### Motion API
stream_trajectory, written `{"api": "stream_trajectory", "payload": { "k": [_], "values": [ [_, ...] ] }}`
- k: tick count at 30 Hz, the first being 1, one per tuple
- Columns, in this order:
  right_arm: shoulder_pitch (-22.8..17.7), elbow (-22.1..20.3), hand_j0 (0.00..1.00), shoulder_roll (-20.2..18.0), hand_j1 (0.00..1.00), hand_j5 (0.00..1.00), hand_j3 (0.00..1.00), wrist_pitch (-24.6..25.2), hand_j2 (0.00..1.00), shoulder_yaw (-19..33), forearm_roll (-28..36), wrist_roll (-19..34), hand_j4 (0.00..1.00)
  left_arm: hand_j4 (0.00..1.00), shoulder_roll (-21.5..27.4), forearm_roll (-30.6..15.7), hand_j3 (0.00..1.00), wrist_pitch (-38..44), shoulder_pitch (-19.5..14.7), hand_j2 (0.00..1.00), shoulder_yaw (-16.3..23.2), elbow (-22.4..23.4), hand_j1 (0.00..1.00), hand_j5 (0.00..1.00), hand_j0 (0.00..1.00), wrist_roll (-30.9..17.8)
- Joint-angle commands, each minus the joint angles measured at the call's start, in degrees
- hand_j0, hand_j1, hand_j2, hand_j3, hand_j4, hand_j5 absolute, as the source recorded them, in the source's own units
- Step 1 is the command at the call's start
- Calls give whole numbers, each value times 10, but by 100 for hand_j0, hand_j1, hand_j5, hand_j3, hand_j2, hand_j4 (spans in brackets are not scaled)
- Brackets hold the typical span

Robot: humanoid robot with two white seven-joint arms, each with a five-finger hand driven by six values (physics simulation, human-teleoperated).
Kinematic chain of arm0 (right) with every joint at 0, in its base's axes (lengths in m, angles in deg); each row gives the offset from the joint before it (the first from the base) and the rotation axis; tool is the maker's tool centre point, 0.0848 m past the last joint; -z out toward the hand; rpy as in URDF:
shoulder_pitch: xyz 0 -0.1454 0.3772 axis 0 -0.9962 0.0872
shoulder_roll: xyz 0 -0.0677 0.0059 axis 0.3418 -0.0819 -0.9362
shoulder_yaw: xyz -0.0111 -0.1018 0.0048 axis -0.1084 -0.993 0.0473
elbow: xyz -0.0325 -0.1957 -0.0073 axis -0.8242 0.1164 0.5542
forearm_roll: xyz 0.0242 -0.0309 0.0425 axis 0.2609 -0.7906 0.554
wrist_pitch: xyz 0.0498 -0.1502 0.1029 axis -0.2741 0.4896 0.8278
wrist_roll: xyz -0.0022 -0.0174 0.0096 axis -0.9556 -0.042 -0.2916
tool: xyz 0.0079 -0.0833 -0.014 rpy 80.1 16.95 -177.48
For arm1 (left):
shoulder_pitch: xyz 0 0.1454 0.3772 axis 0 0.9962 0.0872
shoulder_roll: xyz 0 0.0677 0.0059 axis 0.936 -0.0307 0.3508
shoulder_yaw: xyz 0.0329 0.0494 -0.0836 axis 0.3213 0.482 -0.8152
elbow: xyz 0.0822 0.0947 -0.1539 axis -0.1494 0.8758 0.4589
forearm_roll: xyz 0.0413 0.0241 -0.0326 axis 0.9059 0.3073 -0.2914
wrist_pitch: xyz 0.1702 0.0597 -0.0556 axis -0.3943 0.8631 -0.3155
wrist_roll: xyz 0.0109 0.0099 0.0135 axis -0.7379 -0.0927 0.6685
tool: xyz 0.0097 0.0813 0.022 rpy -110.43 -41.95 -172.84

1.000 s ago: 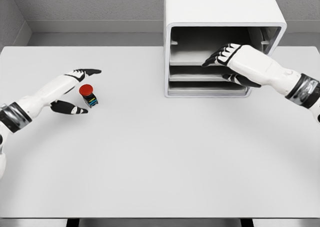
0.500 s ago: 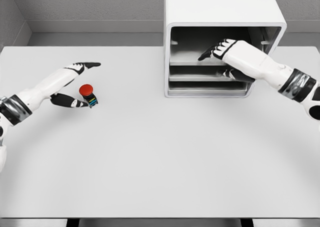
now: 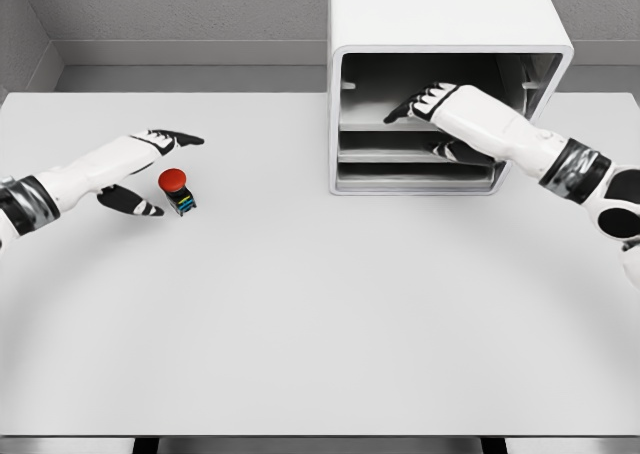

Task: Slide open multi-storey tabletop storage cabinets and put open load switch and slide close multi-storey tabletop storage cabinets

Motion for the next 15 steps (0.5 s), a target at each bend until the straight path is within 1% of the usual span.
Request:
{"api": "stream_trajectory", "payload": {
  "k": [1, 2, 5, 7, 9, 13, 14, 15],
  "values": [
    [3, 8, 74, 7, 74, 74, 74, 1, 74, -6, 3, 0, 74, 100, 1, 14, 100, 2, -1, 100, 1, 8, 100, 100, 100, 0],
    [5, 14, 74, 8, 74, 74, 74, 1, 74, -7, 3, 0, 74, 100, -1, 36, 100, 2, -9, 100, 1, 8, 100, 100, 100, 0],
    [10, 23, 74, 10, 74, 74, 74, 1, 74, -8, 3, 0, 74, 100, -4, 47, 100, 2, -10, 100, 1, 8, 100, 100, 100, 0],
    [11, 35, 74, 11, 74, 74, 74, 1, 74, -8, 3, 0, 74, 100, -5, 62, 100, 2, -11, 100, 1, 7, 100, 100, 100, 0],
    [11, 43, 74, 20, 74, 74, 74, 1, 74, -8, 2, 0, 74, 100, -5, 62, 100, 2, -13, 100, 7, 7, 100, 100, 100, 0],
    [11, 51, 74, 22, 74, 74, 74, 1, 74, -11, 2, 12, 74, 100, -5, 62, 100, 2, -13, 100, 9, 6, 100, 100, 100, 0],
    [11, 53, 75, 22, 75, 75, 75, 1, 75, -22, 2, 11, 75, 98, -5, 62, 98, 2, -13, 98, 9, 6, 98, 98, 98, 0],
    [11, 53, 76, 22, 76, 76, 76, 1, 76, -24, 2, 12, 76, 94, -5, 62, 94, 2, -13, 94, 9, 4, 94, 94, 94, 0]
  ]
}}
